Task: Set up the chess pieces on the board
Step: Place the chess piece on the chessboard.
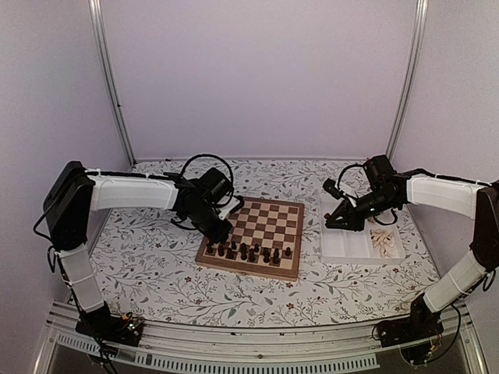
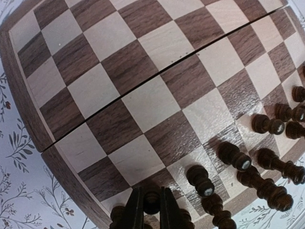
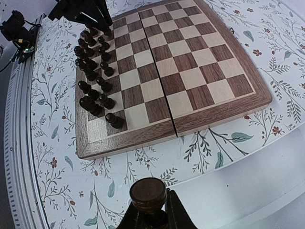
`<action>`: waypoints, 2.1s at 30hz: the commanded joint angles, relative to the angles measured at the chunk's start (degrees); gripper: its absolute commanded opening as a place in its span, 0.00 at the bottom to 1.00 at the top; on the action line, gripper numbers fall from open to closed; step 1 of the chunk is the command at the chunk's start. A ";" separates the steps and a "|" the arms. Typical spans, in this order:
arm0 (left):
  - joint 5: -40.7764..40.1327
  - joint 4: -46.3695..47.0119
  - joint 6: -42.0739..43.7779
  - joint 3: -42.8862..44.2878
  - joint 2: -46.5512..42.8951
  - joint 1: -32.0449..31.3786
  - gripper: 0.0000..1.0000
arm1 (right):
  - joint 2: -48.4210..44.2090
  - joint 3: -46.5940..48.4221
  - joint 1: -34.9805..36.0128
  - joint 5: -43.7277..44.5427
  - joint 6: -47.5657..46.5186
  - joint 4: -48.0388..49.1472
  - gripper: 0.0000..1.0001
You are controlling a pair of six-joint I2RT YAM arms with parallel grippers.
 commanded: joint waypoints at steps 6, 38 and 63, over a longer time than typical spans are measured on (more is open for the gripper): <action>1.60 -0.21 0.47 0.02 1.82 0.65 0.08 | -1.11 -0.44 -0.22 -0.22 -0.49 0.49 0.14; -2.71 -5.57 0.60 5.95 -4.27 0.83 0.35 | -1.85 1.30 -0.23 -1.55 -0.81 -1.30 0.14; 35.69 42.63 -25.98 4.57 -1.91 -4.87 0.48 | 8.10 23.86 14.32 0.84 -2.79 -12.92 0.15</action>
